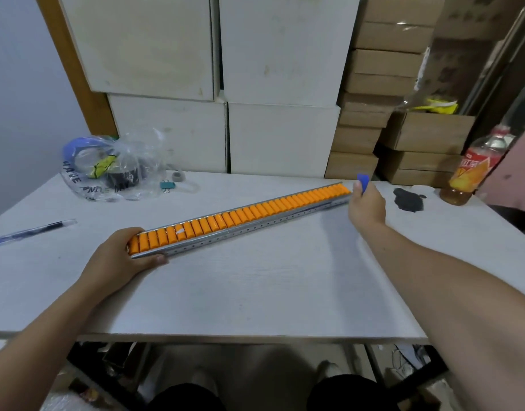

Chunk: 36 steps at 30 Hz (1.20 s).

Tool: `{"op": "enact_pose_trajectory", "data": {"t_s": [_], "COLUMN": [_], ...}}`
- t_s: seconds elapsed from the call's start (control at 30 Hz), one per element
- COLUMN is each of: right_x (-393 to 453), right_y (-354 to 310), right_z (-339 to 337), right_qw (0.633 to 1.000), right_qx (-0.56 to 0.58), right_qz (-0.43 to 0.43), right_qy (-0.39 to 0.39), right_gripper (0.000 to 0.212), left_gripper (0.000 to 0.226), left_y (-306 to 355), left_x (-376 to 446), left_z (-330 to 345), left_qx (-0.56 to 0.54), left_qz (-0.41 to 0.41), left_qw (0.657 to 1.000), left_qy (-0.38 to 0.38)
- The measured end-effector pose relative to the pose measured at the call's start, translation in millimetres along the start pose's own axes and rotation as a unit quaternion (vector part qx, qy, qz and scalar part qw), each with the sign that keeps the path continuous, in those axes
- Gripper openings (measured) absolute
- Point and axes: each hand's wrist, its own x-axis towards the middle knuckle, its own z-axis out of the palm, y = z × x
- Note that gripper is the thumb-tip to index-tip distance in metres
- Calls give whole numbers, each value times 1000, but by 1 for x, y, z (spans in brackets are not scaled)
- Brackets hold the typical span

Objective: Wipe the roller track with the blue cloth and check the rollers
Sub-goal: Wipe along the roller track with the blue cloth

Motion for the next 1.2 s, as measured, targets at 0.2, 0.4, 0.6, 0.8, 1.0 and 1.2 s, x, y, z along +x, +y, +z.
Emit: {"op": "enact_pose_trajectory", "data": {"t_s": [0.2, 0.4, 0.6, 0.8, 1.0, 1.2], "right_x": [49, 51, 22, -32, -103, -171], "right_y": [-9, -3, -16, -42, -89, -128], "right_z": [27, 67, 81, 95, 115, 142], "right_qw": [999, 991, 987, 987, 980, 966], "right_qx": [-36, -99, -119, -73, -23, 9], "right_qz": [-30, -7, -44, -77, -124, -175], "right_qy": [-17, -89, -100, -124, -151, -191], "right_gripper": [49, 48, 51, 51, 46, 50], "left_gripper": [73, 95, 81, 80, 85, 86], "left_y": [-20, -21, -27, -30, -32, -42], "left_x": [10, 10, 9, 0, -4, -4], "left_z": [6, 3, -5, -6, -4, -6], "left_qx": [26, -39, -56, -65, -85, -122], "left_qz": [-24, -64, -78, -58, -53, -60], "left_qw": [999, 996, 995, 996, 994, 990], "left_qy": [20, 57, 41, 33, 43, 24]}}
